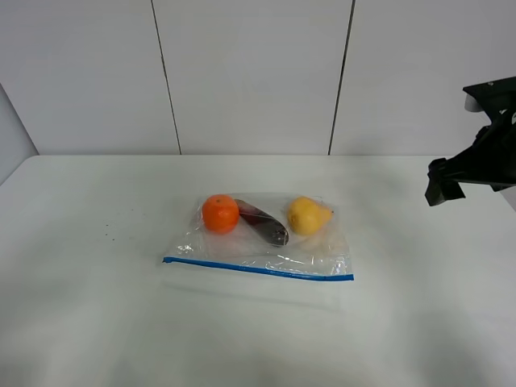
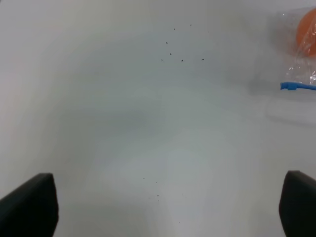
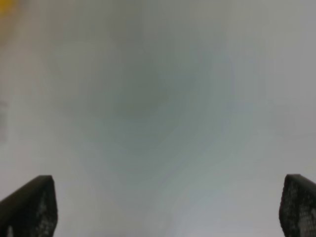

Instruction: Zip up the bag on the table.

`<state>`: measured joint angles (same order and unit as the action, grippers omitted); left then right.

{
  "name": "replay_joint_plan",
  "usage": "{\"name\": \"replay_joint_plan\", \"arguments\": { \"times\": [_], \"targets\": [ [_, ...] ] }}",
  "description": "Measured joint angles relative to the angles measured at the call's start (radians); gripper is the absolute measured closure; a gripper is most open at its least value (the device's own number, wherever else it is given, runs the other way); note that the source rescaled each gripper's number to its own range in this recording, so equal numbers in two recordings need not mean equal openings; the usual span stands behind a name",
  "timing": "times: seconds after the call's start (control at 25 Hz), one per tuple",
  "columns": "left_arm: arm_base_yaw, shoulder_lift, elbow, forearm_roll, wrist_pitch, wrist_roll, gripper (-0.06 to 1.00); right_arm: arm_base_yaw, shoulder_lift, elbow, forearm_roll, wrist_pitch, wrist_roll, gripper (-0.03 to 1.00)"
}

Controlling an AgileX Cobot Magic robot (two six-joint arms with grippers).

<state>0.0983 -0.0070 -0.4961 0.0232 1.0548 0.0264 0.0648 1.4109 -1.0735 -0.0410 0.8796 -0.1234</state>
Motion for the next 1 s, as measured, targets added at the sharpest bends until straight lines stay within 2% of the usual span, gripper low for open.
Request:
{"name": "replay_joint_plan", "arguments": {
  "times": [0.16, 0.36, 0.8, 1.0],
  "targets": [
    [0.0, 0.0, 0.0, 0.0, 0.0, 0.0, -0.06, 0.052, -0.083, 0.0, 0.032, 0.004, -0.003, -0.03],
    [0.0, 0.0, 0.0, 0.0, 0.0, 0.0, -0.06, 0.051, -0.222, 0.04, 0.059, -0.003, -0.004, -0.03],
    [0.0, 0.0, 0.0, 0.0, 0.0, 0.0, -0.06, 0.051, -0.649, 0.344, 0.064, -0.188, 0.038, -0.03],
    [0.0, 0.0, 0.0, 0.0, 0.0, 0.0, -0.06, 0.051, -0.816, 0.384, 0.064, -0.134, 0.044, -0.03]
  ]
}}
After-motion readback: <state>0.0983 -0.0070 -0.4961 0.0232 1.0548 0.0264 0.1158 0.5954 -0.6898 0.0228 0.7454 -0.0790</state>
